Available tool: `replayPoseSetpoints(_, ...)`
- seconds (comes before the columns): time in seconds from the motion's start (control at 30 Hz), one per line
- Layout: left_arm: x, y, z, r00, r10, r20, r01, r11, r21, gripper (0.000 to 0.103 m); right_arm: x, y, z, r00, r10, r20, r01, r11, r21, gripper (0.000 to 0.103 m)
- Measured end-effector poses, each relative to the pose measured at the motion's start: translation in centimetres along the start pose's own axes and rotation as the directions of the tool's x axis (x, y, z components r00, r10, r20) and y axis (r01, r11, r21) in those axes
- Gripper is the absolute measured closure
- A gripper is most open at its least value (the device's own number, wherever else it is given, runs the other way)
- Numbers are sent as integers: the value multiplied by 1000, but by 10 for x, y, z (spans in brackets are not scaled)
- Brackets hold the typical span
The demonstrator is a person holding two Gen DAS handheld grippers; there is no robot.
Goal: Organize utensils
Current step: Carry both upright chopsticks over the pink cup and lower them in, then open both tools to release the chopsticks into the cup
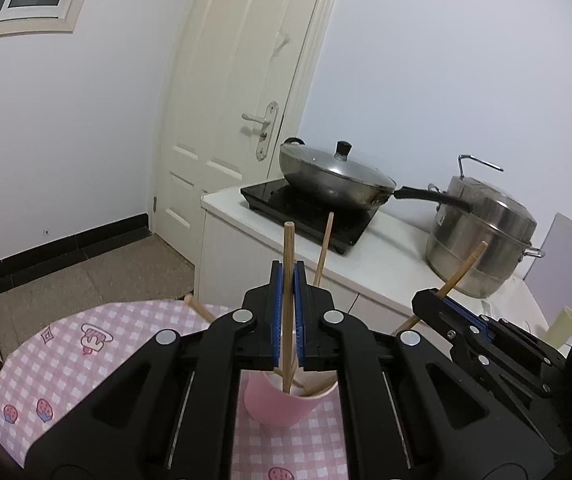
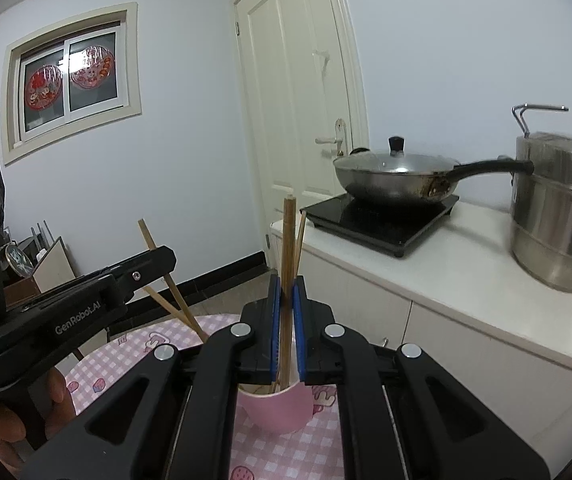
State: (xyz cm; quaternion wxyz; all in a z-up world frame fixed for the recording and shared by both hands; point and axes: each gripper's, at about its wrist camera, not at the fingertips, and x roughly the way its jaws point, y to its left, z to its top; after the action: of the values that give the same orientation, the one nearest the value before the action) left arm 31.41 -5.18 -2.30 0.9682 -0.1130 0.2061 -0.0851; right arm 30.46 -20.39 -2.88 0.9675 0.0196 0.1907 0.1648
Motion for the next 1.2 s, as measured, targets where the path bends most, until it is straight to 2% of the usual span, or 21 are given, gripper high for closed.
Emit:
replayPoseSetpoints(0.4,3,4,-15,997,17,-76,-16,1000,15,97,3,0,-9,997,14,-71,-11,999,45,98)
replayPoseSetpoints(0.77,-3,2,-12,990,14,-138,-9,999,36,96,-4,0,-8,996,29,-86,-21,996,92,97)
replayPoseSetpoints(1.0,-21,-1,-9,991,13,-131,-7,999,46,96,-21,4,-5,997,34,-69,-27,995,97,78)
replayPoseSetpoints(1.2,-41,-2,-4,993,16,-119,-9,998,59,96,-39,9,-3,998,37,-47,-32,995,96,73)
